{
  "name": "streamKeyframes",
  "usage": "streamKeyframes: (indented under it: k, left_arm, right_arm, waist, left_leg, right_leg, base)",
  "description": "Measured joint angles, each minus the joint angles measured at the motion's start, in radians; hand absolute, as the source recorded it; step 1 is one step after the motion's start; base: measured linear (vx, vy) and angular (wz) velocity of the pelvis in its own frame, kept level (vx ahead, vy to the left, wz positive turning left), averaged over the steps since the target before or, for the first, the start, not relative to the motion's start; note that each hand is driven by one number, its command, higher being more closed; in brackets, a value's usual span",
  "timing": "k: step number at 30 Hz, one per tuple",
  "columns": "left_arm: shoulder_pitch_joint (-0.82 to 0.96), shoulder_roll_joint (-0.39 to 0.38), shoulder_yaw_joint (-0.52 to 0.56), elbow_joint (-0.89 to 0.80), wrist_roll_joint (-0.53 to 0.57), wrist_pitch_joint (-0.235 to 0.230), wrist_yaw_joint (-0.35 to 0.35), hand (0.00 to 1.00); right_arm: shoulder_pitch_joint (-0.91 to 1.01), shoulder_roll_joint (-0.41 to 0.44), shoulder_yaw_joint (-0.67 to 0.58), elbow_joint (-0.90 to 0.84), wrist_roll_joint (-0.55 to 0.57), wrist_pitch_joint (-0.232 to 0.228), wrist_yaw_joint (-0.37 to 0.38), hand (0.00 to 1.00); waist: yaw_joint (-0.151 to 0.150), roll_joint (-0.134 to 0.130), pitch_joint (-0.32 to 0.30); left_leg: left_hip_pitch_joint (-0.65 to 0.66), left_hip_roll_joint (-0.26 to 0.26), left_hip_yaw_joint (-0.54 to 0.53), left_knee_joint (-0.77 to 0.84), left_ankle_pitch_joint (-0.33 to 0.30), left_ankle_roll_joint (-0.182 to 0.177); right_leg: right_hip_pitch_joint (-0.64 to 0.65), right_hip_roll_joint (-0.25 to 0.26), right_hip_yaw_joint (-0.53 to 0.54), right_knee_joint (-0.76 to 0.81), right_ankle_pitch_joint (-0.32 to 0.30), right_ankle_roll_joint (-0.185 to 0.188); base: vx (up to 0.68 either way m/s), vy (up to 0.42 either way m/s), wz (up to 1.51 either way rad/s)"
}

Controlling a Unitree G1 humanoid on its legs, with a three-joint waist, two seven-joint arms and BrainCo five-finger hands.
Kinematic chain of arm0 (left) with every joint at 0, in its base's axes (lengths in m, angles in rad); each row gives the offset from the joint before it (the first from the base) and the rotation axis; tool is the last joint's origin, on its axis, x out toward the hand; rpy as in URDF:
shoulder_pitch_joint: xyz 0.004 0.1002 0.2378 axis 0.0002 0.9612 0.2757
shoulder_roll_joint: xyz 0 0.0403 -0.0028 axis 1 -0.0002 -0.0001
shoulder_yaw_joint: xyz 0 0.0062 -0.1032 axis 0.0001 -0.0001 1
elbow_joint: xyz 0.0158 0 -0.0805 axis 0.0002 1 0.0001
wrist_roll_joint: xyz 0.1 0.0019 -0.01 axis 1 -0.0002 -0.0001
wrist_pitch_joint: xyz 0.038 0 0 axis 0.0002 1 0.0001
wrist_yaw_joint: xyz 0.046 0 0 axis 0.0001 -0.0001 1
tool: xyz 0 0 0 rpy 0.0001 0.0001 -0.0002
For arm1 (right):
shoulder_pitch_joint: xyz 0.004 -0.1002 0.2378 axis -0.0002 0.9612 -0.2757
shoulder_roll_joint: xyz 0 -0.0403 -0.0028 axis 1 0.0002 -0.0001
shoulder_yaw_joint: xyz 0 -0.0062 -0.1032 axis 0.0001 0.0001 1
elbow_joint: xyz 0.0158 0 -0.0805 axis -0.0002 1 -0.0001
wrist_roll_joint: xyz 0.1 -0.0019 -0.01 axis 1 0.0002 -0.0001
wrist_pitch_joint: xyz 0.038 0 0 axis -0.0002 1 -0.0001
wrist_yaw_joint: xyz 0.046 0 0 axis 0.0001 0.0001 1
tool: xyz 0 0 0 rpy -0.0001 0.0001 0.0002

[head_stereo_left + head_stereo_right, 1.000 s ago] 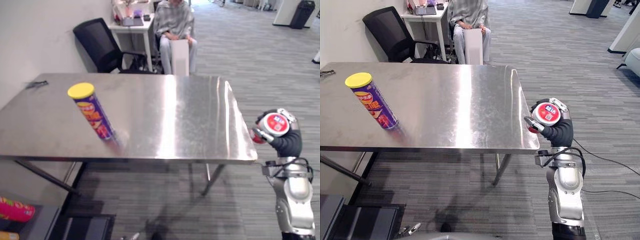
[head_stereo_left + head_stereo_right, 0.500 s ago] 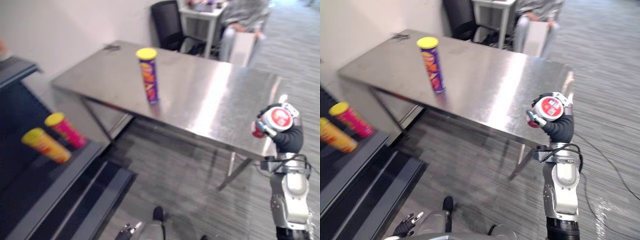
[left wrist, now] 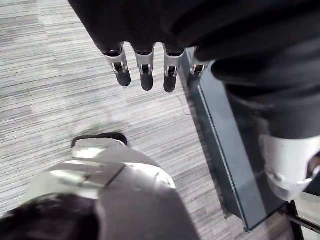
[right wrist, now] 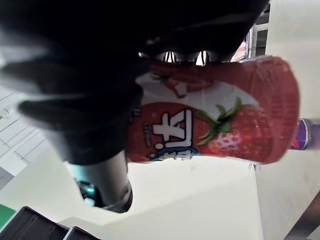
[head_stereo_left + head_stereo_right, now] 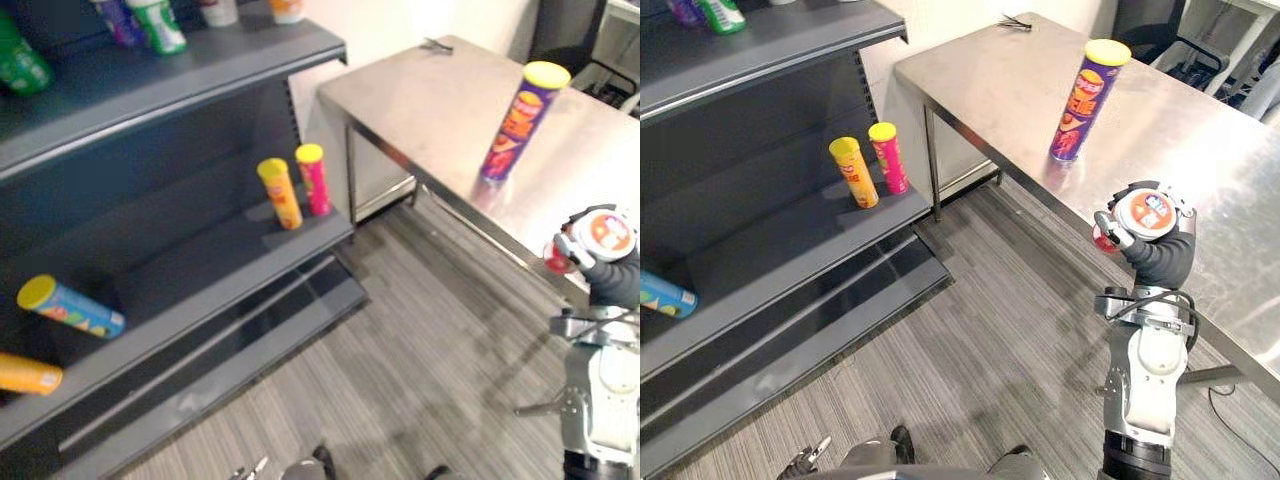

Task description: Put the gum and the chips on the shelf.

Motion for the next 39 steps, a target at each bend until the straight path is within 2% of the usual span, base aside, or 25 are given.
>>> streamKeyframes:
  k: [3,9,11,14,17,20,23,24,25,26,27,28,30,31,33,34,35,36,37,38,39]
  left_arm:
    - [-0.027,0.007,-0.001,0.012,0.017,-0.003,0.006,0.00]
    - [-0.055,0.012,-0.001,0.015,0.016,-0.004,0.023,0.00]
    - [-0.056,0.012,0.000,0.014,0.015,-0.004,0.024,0.00]
    - [-0.057,0.012,0.001,0.013,0.009,-0.004,0.025,0.00]
    - [-0.064,0.010,0.001,0.012,0.007,-0.004,0.025,0.00]
    - [-0.089,0.004,-0.008,-0.025,-0.001,-0.007,0.025,0.00]
    - [-0.097,0.005,-0.014,-0.046,-0.013,-0.014,0.025,0.00]
    - [-0.095,0.006,-0.031,-0.046,-0.031,-0.014,0.027,0.00]
    - [-0.093,0.011,-0.058,-0.047,-0.033,-0.014,0.032,0.00]
    - [-0.092,0.012,-0.069,-0.047,-0.033,-0.016,0.037,0.00]
    - [-0.091,0.022,-0.094,-0.047,-0.034,-0.017,0.043,0.00]
    - [-0.093,0.038,-0.110,-0.046,-0.035,-0.018,0.048,0.00]
    - [-0.092,0.055,-0.116,-0.042,-0.040,-0.025,0.063,0.00]
    - [-0.089,0.056,-0.116,-0.041,-0.041,-0.025,0.069,0.00]
    - [-0.088,0.054,-0.121,-0.038,-0.041,-0.026,0.073,0.00]
    - [-0.095,0.055,-0.126,-0.031,-0.041,-0.027,0.072,0.00]
    - [-0.097,0.054,-0.128,-0.022,-0.041,-0.028,0.072,0.00]
    - [-0.100,0.052,-0.134,-0.007,-0.041,-0.032,0.071,0.00]
    - [-0.103,0.050,-0.134,-0.003,-0.041,-0.033,0.071,0.00]
    - [-0.105,0.037,-0.130,0.012,-0.041,-0.033,0.071,0.00]
    - [-0.096,0.031,-0.129,0.016,-0.041,-0.033,0.070,0.00]
  right_arm:
    - [0.004,0.001,0.010,0.004,-0.004,0.000,-0.020,1.00]
    - [0.005,0.003,0.060,0.008,-0.042,0.002,-0.025,1.00]
    - [0.005,0.003,0.069,0.016,-0.042,0.002,-0.021,1.00]
    - [0.004,0.003,0.114,0.053,-0.042,0.008,-0.018,1.00]
    - [-0.015,0.003,0.154,0.073,-0.041,0.008,-0.012,1.00]
    - [-0.046,-0.002,0.188,0.091,-0.040,0.008,-0.009,1.00]
    - [-0.061,-0.002,0.249,0.097,-0.040,0.008,-0.006,1.00]
    - [-0.059,-0.002,0.276,0.097,-0.040,0.008,0.001,1.00]
    - [-0.048,-0.002,0.297,0.096,-0.031,0.008,0.011,1.00]
    - [-0.040,-0.003,0.302,0.096,-0.029,0.009,0.019,1.00]
    - [-0.018,-0.001,0.306,0.095,-0.022,0.009,0.033,1.00]
    - [0.012,-0.001,0.318,0.087,-0.018,0.009,0.048,1.00]
    - [0.032,0.000,0.341,0.083,0.008,0.009,0.065,1.00]
    - [0.039,0.000,0.350,0.082,0.013,0.008,0.071,1.00]
    - [0.040,0.000,0.366,0.078,0.023,0.008,0.074,1.00]
    - [0.049,0.000,0.365,0.070,0.047,0.007,0.084,1.00]
    - [0.056,0.000,0.365,0.066,0.048,0.007,0.089,1.00]
    - [0.078,0.000,0.365,0.049,0.050,0.008,0.096,1.00]
    - [0.091,0.002,0.365,0.036,0.058,0.007,0.103,1.00]
    - [0.097,0.002,0.369,0.033,0.078,0.008,0.116,1.00]
    - [0.093,0.003,0.385,0.032,0.091,0.008,0.126,1.00]
  waist:
    - [-0.004,-0.013,0.006]
    - [0.007,-0.046,0.032]
    - [0.022,-0.045,0.037]
    - [0.028,-0.047,0.041]
    - [0.035,-0.048,0.057]
    - [0.045,-0.042,0.080]
    - [0.083,-0.046,0.091]
    - [0.085,-0.046,0.091]
    - [0.081,-0.045,0.091]
    - [0.079,-0.040,0.092]
    - [0.076,-0.026,0.098]
    - [0.067,-0.019,0.103]
    - [0.049,-0.033,0.112]
    - [0.050,-0.036,0.113]
    - [0.049,-0.038,0.115]
    - [0.039,-0.037,0.118]
    - [0.030,-0.038,0.119]
    - [0.018,-0.043,0.118]
    - [0.019,-0.049,0.118]
    - [0.024,-0.042,0.120]
    - [0.030,-0.040,0.120]
  left_leg:
    - [-0.021,-0.011,-0.002,-0.004,0.001,-0.003]
    - [-0.029,-0.031,-0.006,-0.043,0.019,-0.012]
    - [-0.028,-0.032,-0.006,-0.063,0.033,-0.011]
    - [-0.030,-0.031,-0.007,-0.108,0.065,-0.016]
    - [-0.038,-0.020,-0.009,-0.093,0.068,-0.015]
    - [-0.094,0.012,-0.034,0.016,0.033,-0.014]
    - [-0.103,0.017,-0.044,0.074,-0.023,-0.004]
    - [-0.102,-0.009,-0.065,0.073,-0.038,0.004]
    - [-0.097,-0.046,-0.104,0.066,-0.048,0.021]
    - [-0.091,-0.059,-0.126,0.066,-0.051,0.034]
    - [-0.084,-0.073,-0.173,0.067,-0.053,0.049]
    - [-0.081,-0.093,-0.236,0.058,-0.044,0.071]
    - [-0.048,-0.137,-0.301,0.023,-0.024,0.076]
    - [-0.020,-0.157,-0.332,0.010,-0.021,0.075]
    - [0.022,-0.180,-0.373,-0.003,-0.020,0.074]
    - [0.033,-0.194,-0.397,0.000,-0.021,0.071]
    - [0.039,-0.202,-0.402,0.001,-0.023,0.068]
    - [0.044,-0.219,-0.419,0.017,-0.034,0.050]
    - [0.043,-0.225,-0.415,0.030,-0.042,0.039]
    - [0.034,-0.211,-0.415,0.061,-0.056,0.020]
    - [0.026,-0.188,-0.415,0.072,-0.067,0.003]
  right_leg:
    - [-0.015,-0.010,-0.002,0.001,0.018,0.002]
    - [-0.025,-0.007,0.004,-0.036,0.050,0.006]
    - [-0.026,0.005,0.004,-0.060,0.058,0.002]
    - [-0.025,0.029,-0.001,-0.091,0.065,0.001]
    - [-0.022,0.046,-0.006,-0.097,0.073,0.005]
    - [-0.008,0.059,-0.015,-0.099,0.075,0.004]
    - [0.017,0.053,-0.011,-0.092,0.079,0.005]
    - [0.014,0.030,0.033,-0.050,0.079,0.005]
    - [-0.012,-0.009,0.149,0.040,0.079,-0.029]
    - [-0.046,-0.022,0.234,0.114,0.085,-0.078]
    - [-0.120,-0.005,0.443,0.233,0.075,-0.122]
    - [-0.144,0.064,0.608,0.246,-0.004,-0.075]
    - [-0.152,0.142,0.728,0.216,-0.074,-0.049]
    - [-0.168,0.176,0.746,0.199,-0.090,-0.046]
    - [-0.202,0.227,0.777,0.175,-0.092,-0.047]
    - [-0.221,0.255,0.829,0.156,-0.090,-0.044]
    - [-0.224,0.258,0.846,0.143,-0.084,-0.035]
    - [-0.218,0.248,0.866,0.097,-0.049,-0.011]
    - [-0.212,0.241,0.869,0.071,-0.015,0.002]
    - [-0.186,0.252,0.865,0.048,-0.027,0.021]
    - [-0.166,0.272,0.856,0.008,-0.026,0.020]
  base:
    - [-0.09,0.076,0.07]
    - [-0.08,0.050,0.02]
    - [-0.04,0.006,-0.02]
    - [-0.01,-0.029,0.04]
    - [0.06,-0.050,0.03]
    - [0.04,0.013,0.19]
    - [0.01,0.087,0.19]
    - [0.06,0.176,0.67]
    - [0.08,0.191,0.83]
    - [0.15,0.247,1.04]
    - [0.15,0.159,1.27]
    - [0.16,0.112,1.40]
    - [0.20,0.026,1.45]
    - [0.22,0.006,1.14]
    - [0.23,-0.012,0.91]
    - [0.22,-0.035,1.01]
    - [0.20,-0.066,1.15]
    - [0.15,-0.069,0.89]
    - [0.19,-0.118,0.85]
    - [0.18,-0.157,0.34]
    - [0.17,-0.168,0.16]
